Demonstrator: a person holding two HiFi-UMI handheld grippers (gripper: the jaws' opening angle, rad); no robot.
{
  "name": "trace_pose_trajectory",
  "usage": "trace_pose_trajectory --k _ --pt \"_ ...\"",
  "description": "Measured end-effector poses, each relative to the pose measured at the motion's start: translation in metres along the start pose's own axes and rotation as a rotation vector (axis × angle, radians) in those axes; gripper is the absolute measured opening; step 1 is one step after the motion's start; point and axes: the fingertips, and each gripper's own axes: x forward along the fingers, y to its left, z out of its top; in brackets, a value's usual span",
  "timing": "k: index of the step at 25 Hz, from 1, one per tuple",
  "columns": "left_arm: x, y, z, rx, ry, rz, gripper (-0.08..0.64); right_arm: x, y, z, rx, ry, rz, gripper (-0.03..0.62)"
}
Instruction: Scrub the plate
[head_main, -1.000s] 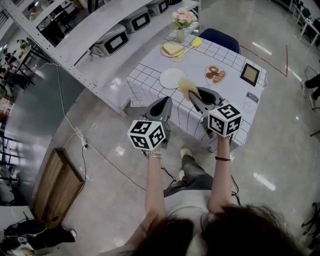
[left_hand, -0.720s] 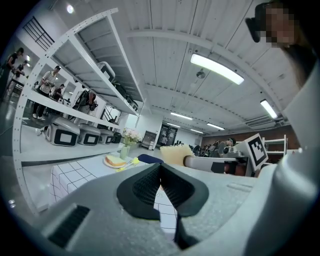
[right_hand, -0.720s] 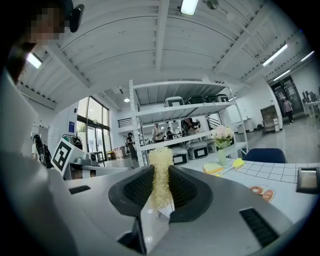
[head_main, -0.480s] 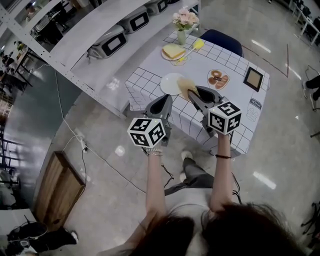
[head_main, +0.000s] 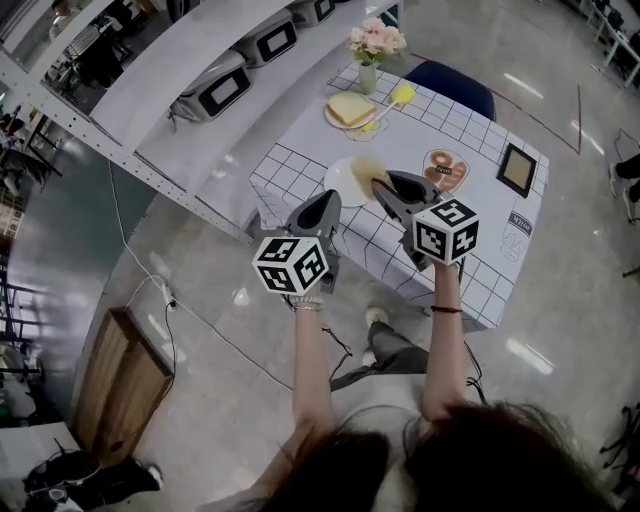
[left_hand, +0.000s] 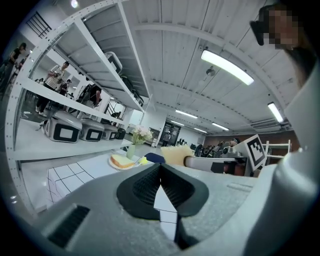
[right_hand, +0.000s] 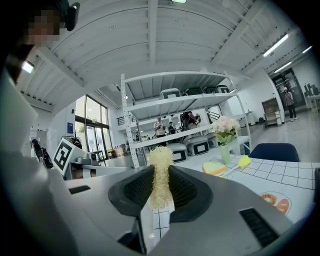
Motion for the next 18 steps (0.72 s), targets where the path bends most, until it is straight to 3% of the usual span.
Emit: trace_pose_trajectory --k 18 --pt "0.051 0.051 0.008 -0.037 0.024 0.048 0.011 0.062 -0.048 0.004 0.043 0.051 0.09 0.08"
